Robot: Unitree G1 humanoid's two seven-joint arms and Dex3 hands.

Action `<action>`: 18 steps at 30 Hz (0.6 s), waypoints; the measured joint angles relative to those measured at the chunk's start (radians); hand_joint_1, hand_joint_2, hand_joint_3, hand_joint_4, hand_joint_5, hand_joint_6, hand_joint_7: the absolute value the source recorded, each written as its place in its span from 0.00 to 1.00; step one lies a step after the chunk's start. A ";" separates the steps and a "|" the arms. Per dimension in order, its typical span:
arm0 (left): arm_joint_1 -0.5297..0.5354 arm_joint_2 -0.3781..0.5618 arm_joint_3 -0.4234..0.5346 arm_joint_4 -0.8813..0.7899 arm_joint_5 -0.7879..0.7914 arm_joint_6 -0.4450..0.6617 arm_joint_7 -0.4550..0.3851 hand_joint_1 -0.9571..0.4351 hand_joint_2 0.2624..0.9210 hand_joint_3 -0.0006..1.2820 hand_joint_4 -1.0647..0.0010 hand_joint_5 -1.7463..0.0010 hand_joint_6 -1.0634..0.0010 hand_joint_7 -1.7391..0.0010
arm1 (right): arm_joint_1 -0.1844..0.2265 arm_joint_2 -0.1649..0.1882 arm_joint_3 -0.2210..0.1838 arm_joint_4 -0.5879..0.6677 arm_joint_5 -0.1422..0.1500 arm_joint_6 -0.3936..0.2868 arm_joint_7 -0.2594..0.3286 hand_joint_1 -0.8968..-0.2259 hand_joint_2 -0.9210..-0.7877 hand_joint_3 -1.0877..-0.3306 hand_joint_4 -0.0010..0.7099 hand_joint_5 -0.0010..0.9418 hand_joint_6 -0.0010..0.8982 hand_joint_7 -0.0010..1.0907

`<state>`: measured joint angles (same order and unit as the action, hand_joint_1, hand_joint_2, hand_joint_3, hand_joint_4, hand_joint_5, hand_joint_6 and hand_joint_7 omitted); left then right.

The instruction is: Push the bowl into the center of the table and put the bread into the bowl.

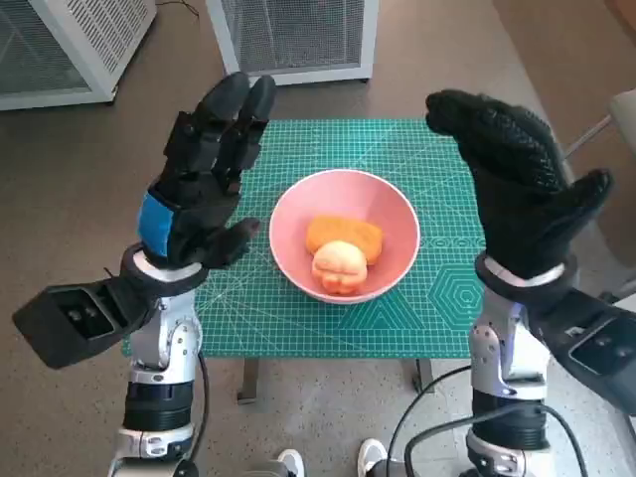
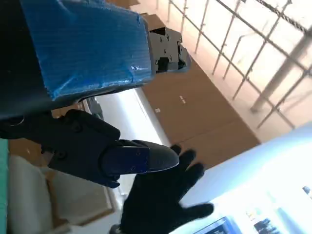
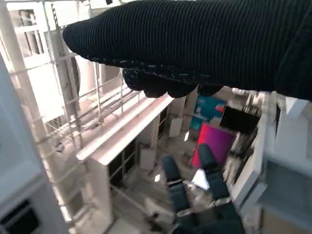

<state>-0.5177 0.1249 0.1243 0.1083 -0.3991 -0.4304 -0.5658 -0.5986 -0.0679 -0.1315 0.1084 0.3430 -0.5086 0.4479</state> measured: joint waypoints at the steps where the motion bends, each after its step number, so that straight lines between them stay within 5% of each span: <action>1: 0.000 0.000 0.000 -0.003 0.004 -0.003 0.001 0.23 1.00 0.37 0.94 0.99 1.00 0.76 | -0.005 0.000 0.000 0.009 -0.007 -0.007 -0.003 0.62 0.00 0.78 0.35 0.00 0.10 0.48; 6: 0.001 -0.001 -0.002 -0.012 0.009 -0.005 0.011 0.23 1.00 0.37 0.94 0.99 1.00 0.76 | -0.017 -0.008 0.003 0.043 -0.037 -0.032 -0.012 0.61 0.00 0.77 0.35 0.00 0.09 0.48; 18: 0.011 -0.003 -0.015 -0.022 0.047 -0.006 0.051 0.23 1.00 0.37 0.94 0.99 1.00 0.76 | -0.022 -0.028 0.018 0.062 -0.036 -0.034 -0.017 0.60 0.00 0.77 0.36 0.01 0.09 0.50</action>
<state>-0.5070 0.1222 0.1090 0.0859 -0.3523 -0.4366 -0.5149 -0.6206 -0.0957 -0.1139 0.1704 0.3070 -0.5426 0.4312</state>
